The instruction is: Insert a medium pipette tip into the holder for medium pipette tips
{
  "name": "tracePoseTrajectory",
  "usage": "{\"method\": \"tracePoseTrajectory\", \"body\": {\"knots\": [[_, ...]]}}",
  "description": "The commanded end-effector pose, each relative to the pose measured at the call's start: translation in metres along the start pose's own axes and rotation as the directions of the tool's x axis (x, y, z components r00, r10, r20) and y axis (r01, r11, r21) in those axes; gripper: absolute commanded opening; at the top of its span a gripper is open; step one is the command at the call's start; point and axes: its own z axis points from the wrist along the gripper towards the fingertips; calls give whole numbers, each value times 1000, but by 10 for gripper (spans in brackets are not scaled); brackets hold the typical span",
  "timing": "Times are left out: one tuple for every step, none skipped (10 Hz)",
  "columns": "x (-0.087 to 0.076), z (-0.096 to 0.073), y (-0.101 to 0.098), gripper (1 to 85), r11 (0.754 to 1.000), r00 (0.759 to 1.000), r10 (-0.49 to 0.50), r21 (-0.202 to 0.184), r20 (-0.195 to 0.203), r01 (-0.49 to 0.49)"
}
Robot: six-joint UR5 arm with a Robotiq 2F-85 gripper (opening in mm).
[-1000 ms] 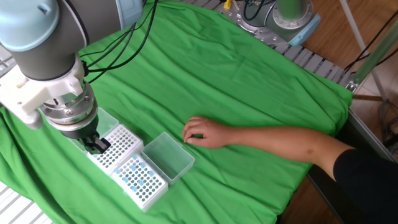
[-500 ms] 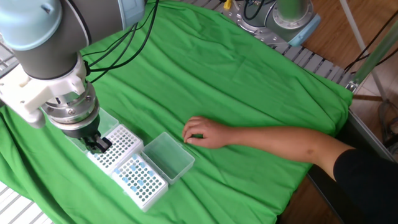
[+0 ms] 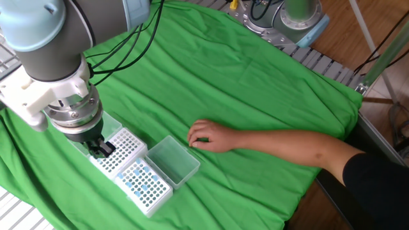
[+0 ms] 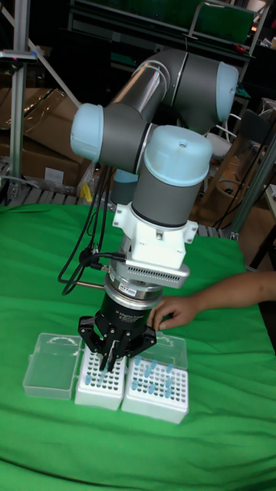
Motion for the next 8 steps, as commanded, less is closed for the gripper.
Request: {"method": "tracePoseTrajectory", "body": {"knots": [[-6,5,4,107,999,999,-34,-29,33,35],[-6,7,3,157,998,998,-47,-31,39,48],[-6,9,4,193,997,997,-57,-41,47,59],[-5,9,3,217,997,997,-65,-42,47,67],[-5,10,2,227,996,996,-71,-42,47,73],[-5,10,3,237,996,996,-74,-43,47,76],[-5,9,5,240,997,997,-64,-50,48,66],[-3,8,9,240,998,998,-43,-45,40,45]]}}
